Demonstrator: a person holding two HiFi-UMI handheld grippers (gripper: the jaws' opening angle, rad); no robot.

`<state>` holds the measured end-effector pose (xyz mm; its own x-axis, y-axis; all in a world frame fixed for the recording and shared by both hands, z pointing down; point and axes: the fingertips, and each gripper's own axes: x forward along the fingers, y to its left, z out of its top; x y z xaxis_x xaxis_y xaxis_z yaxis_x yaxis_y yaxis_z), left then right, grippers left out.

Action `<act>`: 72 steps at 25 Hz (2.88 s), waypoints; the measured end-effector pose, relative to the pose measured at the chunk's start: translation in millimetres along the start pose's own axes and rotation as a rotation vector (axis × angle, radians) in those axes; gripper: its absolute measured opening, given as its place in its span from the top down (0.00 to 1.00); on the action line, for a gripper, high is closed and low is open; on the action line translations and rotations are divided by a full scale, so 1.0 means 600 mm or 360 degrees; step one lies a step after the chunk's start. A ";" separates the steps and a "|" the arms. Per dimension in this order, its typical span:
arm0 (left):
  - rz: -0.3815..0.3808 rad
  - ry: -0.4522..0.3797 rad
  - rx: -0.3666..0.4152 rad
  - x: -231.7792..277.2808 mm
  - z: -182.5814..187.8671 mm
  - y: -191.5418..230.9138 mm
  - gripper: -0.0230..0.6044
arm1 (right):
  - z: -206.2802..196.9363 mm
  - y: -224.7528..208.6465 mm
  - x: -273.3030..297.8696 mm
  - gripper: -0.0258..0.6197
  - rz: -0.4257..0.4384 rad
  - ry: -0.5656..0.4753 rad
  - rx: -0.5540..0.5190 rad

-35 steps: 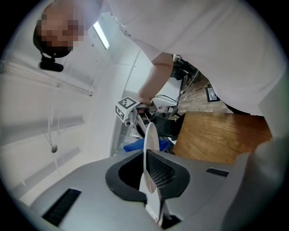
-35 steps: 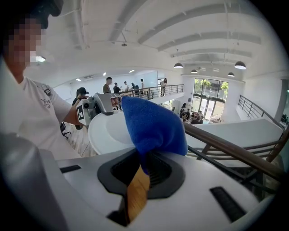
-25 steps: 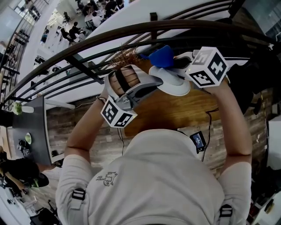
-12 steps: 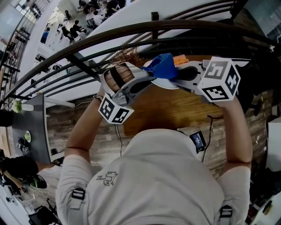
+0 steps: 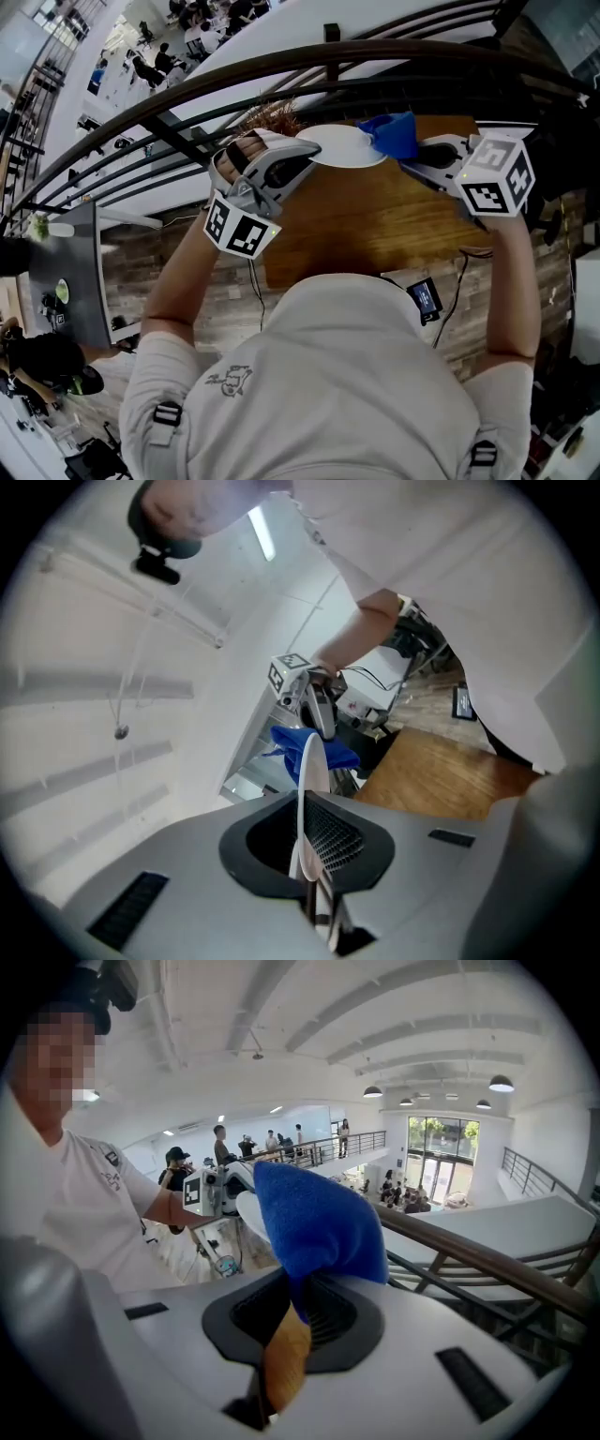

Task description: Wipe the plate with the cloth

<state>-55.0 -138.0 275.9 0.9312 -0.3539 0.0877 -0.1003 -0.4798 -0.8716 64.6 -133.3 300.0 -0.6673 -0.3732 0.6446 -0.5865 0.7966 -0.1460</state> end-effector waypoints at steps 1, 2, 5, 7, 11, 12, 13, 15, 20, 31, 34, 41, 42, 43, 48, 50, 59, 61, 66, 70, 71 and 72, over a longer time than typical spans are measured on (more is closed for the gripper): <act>0.0006 0.0000 -0.0085 0.001 -0.005 0.002 0.94 | 0.000 -0.012 -0.003 0.89 -0.0047 -0.0005 -0.0009; 0.0010 0.0002 -0.0162 0.004 -0.009 0.003 0.94 | 0.001 -0.021 -0.006 0.89 -0.0087 -0.0013 -0.0024; 0.0023 -0.0010 -0.0393 0.016 -0.015 0.007 0.94 | 0.012 -0.028 -0.017 0.89 -0.0137 -0.0069 -0.0058; 0.0024 -0.0033 -0.0552 0.021 -0.016 0.004 0.94 | 0.014 -0.027 -0.017 0.89 -0.0155 -0.0120 -0.0054; 0.0010 -0.0002 -0.0822 0.047 -0.040 -0.011 0.94 | 0.010 -0.050 -0.030 0.89 -0.0216 -0.0228 -0.0049; 0.0025 -0.0003 -0.0921 0.060 -0.049 -0.014 0.94 | 0.007 -0.059 -0.039 0.89 -0.0222 -0.0258 -0.0045; 0.0041 -0.0002 -0.1038 0.072 -0.059 -0.020 0.94 | 0.004 -0.067 -0.047 0.89 -0.0226 -0.0286 -0.0039; 0.0060 0.0016 -0.1291 0.089 -0.082 -0.035 0.94 | -0.003 -0.080 -0.055 0.89 -0.0243 -0.0319 -0.0033; 0.0054 0.0079 -0.1812 0.113 -0.130 -0.083 0.94 | -0.047 -0.099 -0.026 0.89 -0.0249 -0.0337 0.0052; -0.0004 0.0243 -0.2566 0.179 -0.190 -0.229 0.94 | -0.226 -0.129 0.091 0.89 -0.0106 -0.0208 0.0356; -0.0038 0.0300 -0.2853 0.206 -0.194 -0.294 0.94 | -0.296 -0.140 0.133 0.89 -0.0093 -0.0136 0.0449; -0.0066 0.0466 -0.3154 0.264 -0.216 -0.421 0.94 | -0.416 -0.152 0.195 0.89 -0.0075 -0.0067 0.0652; -0.0069 0.0492 -0.3178 0.269 -0.219 -0.436 0.94 | -0.431 -0.152 0.201 0.89 -0.0077 -0.0055 0.0664; -0.0071 0.0518 -0.3200 0.274 -0.223 -0.451 0.94 | -0.444 -0.153 0.208 0.89 -0.0078 -0.0043 0.0674; -0.0045 0.0647 -0.3353 0.301 -0.251 -0.527 0.94 | -0.502 -0.178 0.239 0.89 -0.0092 -0.0015 0.0742; -0.0043 0.0708 -0.3431 0.311 -0.258 -0.565 0.94 | -0.529 -0.176 0.252 0.89 -0.0105 0.0016 0.0706; -0.0031 0.0909 -0.3613 0.356 -0.300 -0.676 0.94 | -0.607 -0.178 0.311 0.89 -0.0027 0.0145 0.0643; -0.0038 0.0976 -0.3616 0.360 -0.305 -0.699 0.94 | -0.624 -0.178 0.314 0.89 0.0009 0.0173 0.0660; -0.0033 0.1064 -0.3623 0.366 -0.325 -0.736 0.94 | -0.651 -0.186 0.321 0.89 0.0052 0.0211 0.0690; 0.0007 0.1092 -0.3619 0.370 -0.339 -0.749 0.94 | -0.659 -0.190 0.323 0.89 0.0103 0.0211 0.0717; 0.0014 0.1104 -0.3612 0.372 -0.341 -0.751 0.93 | -0.658 -0.191 0.321 0.89 0.0109 0.0207 0.0726; 0.0017 0.1117 -0.3604 0.373 -0.343 -0.753 0.93 | -0.658 -0.193 0.319 0.89 0.0112 0.0203 0.0732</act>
<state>126.5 -165.3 788.5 0.7644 -0.2407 0.5981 -0.6308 -0.0876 0.7710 185.8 -109.3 736.8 -0.6679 -0.2416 0.7040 -0.7033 0.5143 -0.4908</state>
